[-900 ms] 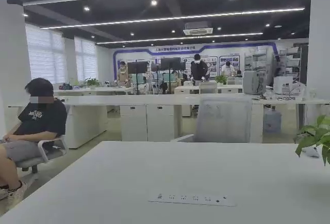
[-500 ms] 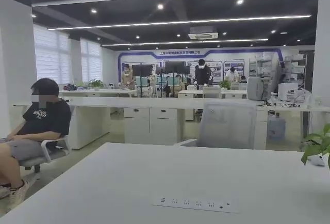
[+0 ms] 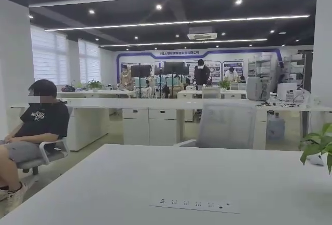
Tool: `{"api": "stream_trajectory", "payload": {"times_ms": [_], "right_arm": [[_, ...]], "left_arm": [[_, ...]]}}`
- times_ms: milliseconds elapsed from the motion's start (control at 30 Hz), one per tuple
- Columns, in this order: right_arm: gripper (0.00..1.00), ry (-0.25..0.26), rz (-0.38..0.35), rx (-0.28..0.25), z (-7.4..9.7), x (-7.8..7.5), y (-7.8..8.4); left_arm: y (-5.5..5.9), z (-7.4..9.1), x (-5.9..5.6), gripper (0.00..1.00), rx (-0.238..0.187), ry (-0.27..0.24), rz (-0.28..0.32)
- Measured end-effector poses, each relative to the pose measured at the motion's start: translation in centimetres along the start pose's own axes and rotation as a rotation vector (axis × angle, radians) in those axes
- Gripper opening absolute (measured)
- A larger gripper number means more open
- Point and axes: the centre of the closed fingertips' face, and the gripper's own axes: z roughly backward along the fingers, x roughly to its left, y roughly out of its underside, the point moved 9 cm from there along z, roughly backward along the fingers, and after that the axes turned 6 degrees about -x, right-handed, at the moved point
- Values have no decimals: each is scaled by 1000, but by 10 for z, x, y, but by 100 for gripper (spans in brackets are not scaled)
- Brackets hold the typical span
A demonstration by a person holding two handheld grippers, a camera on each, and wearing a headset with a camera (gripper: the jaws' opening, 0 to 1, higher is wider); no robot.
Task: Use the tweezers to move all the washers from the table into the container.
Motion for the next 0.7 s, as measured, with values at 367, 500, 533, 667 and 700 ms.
{"api": "stream_trajectory", "payload": {"times_ms": [367, 500, 533, 667, 700], "right_arm": [[53, 7, 0, -12, 1, 0, -1], [53, 3, -1, -12, 0, 0, -1], [53, 1, 0, -11, 0, 1, -1], [53, 0, 0, -14, 0, 0, -2], [53, 2, 1, -16, 0, 0, -2]], "left_arm": [[1, 0, -3, 78, 12, 12, -8], [1, 0, -1, 78, 11, 8, -5], [1, 0, -1, 78, 11, 8, -5], [1, 0, -1, 78, 9, 6, -7], [1, 0, -1, 78, 10, 6, -7]]}}
